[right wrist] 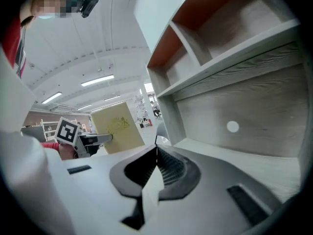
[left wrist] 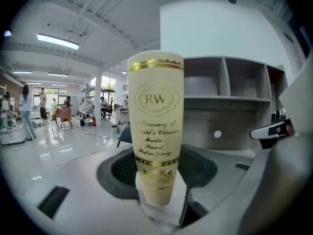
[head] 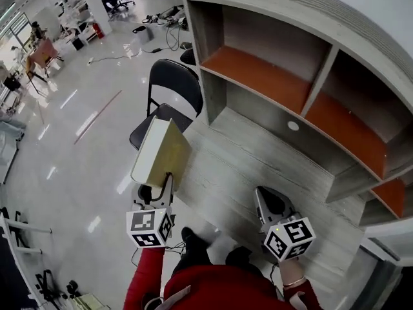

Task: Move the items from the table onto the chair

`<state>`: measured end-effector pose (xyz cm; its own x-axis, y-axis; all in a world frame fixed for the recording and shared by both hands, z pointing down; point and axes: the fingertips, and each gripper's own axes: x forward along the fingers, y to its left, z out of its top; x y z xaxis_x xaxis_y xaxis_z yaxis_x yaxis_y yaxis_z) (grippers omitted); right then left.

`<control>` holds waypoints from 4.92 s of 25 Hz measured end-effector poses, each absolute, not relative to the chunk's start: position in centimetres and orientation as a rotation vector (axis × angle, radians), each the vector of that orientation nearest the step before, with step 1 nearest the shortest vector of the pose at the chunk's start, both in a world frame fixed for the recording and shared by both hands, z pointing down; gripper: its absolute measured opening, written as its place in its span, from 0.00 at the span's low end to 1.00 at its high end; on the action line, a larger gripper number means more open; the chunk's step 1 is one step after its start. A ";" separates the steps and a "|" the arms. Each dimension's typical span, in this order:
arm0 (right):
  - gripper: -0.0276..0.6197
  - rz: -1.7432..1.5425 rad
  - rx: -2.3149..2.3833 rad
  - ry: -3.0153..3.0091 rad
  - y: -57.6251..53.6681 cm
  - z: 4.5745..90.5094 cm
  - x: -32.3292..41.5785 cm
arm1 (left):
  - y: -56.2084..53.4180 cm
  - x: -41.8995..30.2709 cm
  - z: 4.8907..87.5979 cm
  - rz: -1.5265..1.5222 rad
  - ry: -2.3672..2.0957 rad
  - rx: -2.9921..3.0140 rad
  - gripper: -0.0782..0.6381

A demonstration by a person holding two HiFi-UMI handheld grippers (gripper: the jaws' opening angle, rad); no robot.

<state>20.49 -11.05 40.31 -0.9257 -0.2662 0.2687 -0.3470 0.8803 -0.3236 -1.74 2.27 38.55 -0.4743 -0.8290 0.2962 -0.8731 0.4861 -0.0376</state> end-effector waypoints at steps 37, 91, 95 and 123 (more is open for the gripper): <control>0.06 0.564 0.730 -2.728 -11.1 43.6 -23.8 | -5.0 -39.9 49.9 0.470 -2.021 1.845 0.43; 0.06 0.865 1.267 -2.358 -11.7 57.7 -28.9 | -16.8 -41.5 81.2 1.037 -0.736 1.670 0.49; 0.06 0.873 1.266 -2.350 -11.9 58.0 -28.3 | -17.4 -41.9 82.1 1.083 -0.748 1.616 0.51; 0.06 0.892 1.189 -2.331 -12.1 59.1 -29.5 | -18.8 -47.1 83.5 1.355 -0.902 1.485 0.63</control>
